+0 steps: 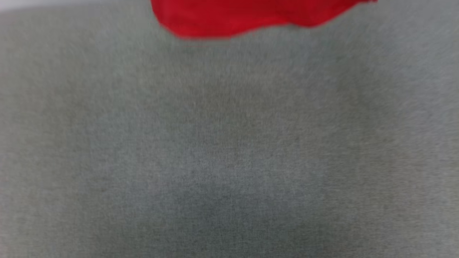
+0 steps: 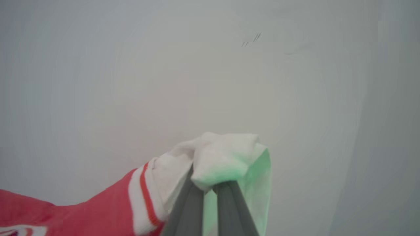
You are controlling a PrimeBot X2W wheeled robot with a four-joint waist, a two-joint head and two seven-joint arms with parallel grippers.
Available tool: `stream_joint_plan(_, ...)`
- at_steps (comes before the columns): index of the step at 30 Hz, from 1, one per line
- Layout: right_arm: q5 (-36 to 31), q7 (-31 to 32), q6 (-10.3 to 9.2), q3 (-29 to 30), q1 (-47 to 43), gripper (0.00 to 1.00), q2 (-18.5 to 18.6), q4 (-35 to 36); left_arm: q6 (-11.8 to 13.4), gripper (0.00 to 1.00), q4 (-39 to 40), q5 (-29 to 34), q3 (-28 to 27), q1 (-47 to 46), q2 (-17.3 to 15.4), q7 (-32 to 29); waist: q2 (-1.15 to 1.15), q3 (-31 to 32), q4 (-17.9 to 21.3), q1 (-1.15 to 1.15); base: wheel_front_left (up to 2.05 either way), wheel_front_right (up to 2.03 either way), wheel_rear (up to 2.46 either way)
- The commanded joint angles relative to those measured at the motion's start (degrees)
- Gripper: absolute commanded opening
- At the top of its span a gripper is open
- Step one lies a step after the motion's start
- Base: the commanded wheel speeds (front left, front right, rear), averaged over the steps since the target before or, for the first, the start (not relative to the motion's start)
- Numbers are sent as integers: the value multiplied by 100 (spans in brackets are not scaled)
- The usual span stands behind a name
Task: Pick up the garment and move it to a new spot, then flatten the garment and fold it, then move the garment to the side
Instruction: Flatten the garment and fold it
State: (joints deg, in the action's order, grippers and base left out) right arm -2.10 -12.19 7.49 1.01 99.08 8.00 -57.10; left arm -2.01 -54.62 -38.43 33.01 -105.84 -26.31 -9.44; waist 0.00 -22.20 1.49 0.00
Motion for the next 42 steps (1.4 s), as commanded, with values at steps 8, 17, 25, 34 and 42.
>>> stream_joint_plan(8, -1116, -291, 0, 625, 424, 0, -110, 259, -235, 0, -394, -7, -67, -739, 398, 866, 0, -1618, -310, 0, 0, 0, 0)
stream_joint_plan(17, -1470, -296, 0, 866, -37, 0, -279, 525, -474, 0, -918, -179, 45, -515, 630, 1208, 0, -1962, -549, 0, 0, 0, 0)
stream_joint_plan(25, -934, -297, 0, 547, -588, 0, -282, 147, -536, 0, -1210, -508, 199, 269, 756, 869, 0, -1357, -696, 0, 0, 0, 0)
stream_joint_plan(34, 347, -8, 0, 58, -1361, 0, -125, -497, -541, 0, -553, -1071, 626, 1632, 471, 168, 0, -208, -738, 0, 0, 0, 0)
stream_joint_plan(42, 1377, 562, 0, -812, -2603, 0, 107, -37, -540, 0, 160, -1366, 965, 2919, 36, -104, 0, 616, -715, 0, 0, 0, 0)
